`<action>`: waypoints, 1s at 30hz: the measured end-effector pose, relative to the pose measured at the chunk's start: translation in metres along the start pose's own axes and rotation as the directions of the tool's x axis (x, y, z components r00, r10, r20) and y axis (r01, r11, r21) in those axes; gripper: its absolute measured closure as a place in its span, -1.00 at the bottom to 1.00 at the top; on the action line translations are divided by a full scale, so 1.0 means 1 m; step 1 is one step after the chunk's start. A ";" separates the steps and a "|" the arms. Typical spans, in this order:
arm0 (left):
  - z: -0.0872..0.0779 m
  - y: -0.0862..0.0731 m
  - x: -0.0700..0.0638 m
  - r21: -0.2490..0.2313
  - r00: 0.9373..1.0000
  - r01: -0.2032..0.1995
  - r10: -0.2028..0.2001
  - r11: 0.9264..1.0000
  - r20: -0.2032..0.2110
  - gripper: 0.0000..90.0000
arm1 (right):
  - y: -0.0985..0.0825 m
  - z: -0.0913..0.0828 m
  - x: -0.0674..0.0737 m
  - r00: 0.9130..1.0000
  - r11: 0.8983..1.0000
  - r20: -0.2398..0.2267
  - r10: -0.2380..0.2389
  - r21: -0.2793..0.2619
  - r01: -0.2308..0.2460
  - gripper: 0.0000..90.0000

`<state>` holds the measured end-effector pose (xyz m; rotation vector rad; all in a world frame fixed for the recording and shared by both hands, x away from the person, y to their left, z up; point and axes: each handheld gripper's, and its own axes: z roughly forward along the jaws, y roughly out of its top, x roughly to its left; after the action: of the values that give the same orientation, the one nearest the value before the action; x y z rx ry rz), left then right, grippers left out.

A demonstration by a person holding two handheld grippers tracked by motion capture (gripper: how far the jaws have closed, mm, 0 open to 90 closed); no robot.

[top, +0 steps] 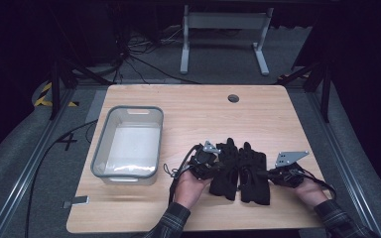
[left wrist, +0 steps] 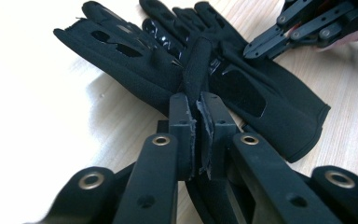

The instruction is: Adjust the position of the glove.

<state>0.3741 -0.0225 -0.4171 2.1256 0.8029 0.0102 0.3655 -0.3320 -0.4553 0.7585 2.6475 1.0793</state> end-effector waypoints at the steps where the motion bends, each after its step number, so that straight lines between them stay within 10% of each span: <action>1: -0.001 0.001 0.000 -0.003 1.000 0.000 0.000 1.000 0.000 0.88 | 0.000 0.000 0.000 1.000 1.000 0.000 -0.001 0.000 0.001 0.99; 30: 0.010 0.024 -0.014 -0.001 0.997 -0.006 0.006 1.000 0.075 0.87 | 0.006 0.007 -0.004 0.999 1.000 -0.031 -0.007 -0.010 0.006 0.99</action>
<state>0.3788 -0.0474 -0.4028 2.1153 0.7523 -0.0654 0.3733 -0.3266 -0.4564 0.7368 2.6666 1.1106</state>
